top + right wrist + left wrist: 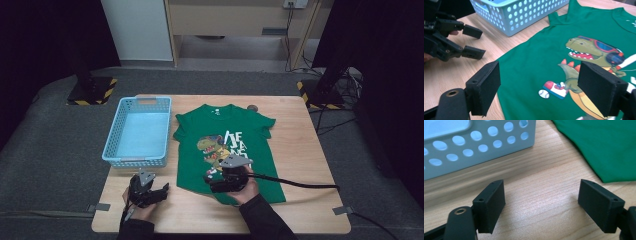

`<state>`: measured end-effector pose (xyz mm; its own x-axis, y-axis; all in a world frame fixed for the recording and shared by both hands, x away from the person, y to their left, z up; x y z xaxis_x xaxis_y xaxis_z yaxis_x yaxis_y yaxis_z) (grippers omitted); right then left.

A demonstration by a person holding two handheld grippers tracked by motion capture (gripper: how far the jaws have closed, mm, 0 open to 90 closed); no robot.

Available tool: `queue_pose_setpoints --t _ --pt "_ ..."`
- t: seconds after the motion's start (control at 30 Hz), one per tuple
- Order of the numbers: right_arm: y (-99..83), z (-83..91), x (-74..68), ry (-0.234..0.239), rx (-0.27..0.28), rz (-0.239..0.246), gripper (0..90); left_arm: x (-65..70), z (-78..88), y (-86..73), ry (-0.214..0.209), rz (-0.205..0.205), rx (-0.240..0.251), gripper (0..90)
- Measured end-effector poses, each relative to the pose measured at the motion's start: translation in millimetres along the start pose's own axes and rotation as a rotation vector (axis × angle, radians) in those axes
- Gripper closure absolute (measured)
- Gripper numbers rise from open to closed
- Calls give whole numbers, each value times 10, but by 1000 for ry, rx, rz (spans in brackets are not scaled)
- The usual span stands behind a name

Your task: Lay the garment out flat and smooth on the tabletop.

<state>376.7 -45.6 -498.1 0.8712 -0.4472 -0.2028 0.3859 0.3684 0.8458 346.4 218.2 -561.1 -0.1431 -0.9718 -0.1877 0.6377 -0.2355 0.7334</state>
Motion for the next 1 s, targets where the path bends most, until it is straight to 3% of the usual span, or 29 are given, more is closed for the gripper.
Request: queue_pose_setpoints --t 0.2,0.53,1.0 --pt "-101 -168 -44 32 -15 -15 230 -4 -7 0 -3 6 -5 191" --pt "-291 -344 -87 74 -52 0 271 6 -15 8 -4 4 -8 178" --pt "-452 -463 -70 61 -126 35 300 14 -26 17 -4 3 -10 169"
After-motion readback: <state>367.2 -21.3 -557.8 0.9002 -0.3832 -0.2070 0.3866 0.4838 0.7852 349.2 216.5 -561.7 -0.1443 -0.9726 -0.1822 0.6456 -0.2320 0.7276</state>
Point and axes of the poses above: each handheld gripper's, and its own axes: z roughly backward along the jaws, y roughly out of its top, x roughly to its right, the point moved 4 cm from there along -z, roughly forward along the jaws, and after that the axes turned 15 degrees about y, right-handed, at the moved point
